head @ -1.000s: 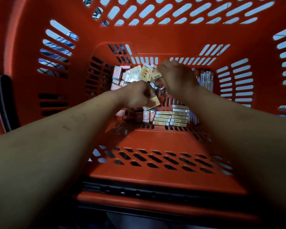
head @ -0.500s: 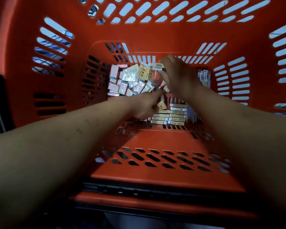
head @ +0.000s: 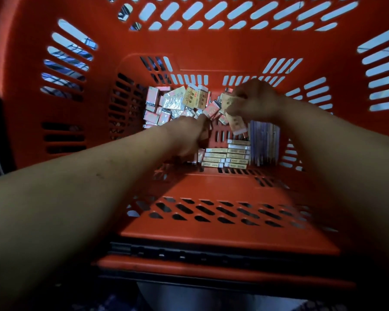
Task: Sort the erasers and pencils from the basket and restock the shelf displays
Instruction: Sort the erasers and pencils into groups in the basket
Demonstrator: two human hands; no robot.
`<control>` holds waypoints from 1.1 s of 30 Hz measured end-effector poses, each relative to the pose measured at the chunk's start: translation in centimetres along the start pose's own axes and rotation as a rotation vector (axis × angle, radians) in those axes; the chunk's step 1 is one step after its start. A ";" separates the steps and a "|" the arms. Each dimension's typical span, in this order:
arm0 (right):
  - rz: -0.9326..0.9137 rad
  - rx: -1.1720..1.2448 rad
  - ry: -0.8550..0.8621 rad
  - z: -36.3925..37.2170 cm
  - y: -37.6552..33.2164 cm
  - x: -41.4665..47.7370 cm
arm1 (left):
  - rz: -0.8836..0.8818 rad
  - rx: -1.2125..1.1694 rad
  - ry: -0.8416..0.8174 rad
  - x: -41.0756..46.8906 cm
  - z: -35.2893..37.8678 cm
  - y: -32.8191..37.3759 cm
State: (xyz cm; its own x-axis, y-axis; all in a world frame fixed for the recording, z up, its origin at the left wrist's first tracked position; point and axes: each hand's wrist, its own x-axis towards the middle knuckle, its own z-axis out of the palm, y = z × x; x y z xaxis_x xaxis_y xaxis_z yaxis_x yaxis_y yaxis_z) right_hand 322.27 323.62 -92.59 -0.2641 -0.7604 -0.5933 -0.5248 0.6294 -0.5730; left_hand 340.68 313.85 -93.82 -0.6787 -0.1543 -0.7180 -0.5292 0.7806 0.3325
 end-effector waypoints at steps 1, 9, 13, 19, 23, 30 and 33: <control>0.042 -0.008 -0.075 -0.1 0.4 0.0 | -0.015 -0.035 -0.009 -0.1 -0.1 -0.5; 0.038 -0.137 -0.106 1.1 1.3 -0.1 | 0.159 -0.150 0.117 0.1 0.1 0.2; -0.014 -0.195 -0.037 1.0 0.7 0.3 | 0.178 -0.039 0.225 -0.1 1.5 1.7; -0.022 -0.172 -0.031 0.8 0.7 0.0 | 0.118 0.074 0.347 0.4 2.6 1.7; -0.025 -0.193 -0.069 1.6 0.9 -0.1 | 0.141 -0.090 0.237 0.5 3.1 1.8; 0.002 -0.343 -0.184 2.2 0.9 0.5 | 0.169 -0.197 0.192 0.9 2.4 0.9; 0.018 -0.336 -0.189 2.7 1.1 0.8 | 0.182 -0.168 0.201 0.9 2.3 0.7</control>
State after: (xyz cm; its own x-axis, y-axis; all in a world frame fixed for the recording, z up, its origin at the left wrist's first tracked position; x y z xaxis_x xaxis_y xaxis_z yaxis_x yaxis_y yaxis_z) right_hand 323.63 324.12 -95.20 -0.1385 -0.6872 -0.7132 -0.7654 0.5312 -0.3632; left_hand 340.86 315.69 -95.60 -0.8480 -0.1513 -0.5080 -0.4557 0.6976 0.5529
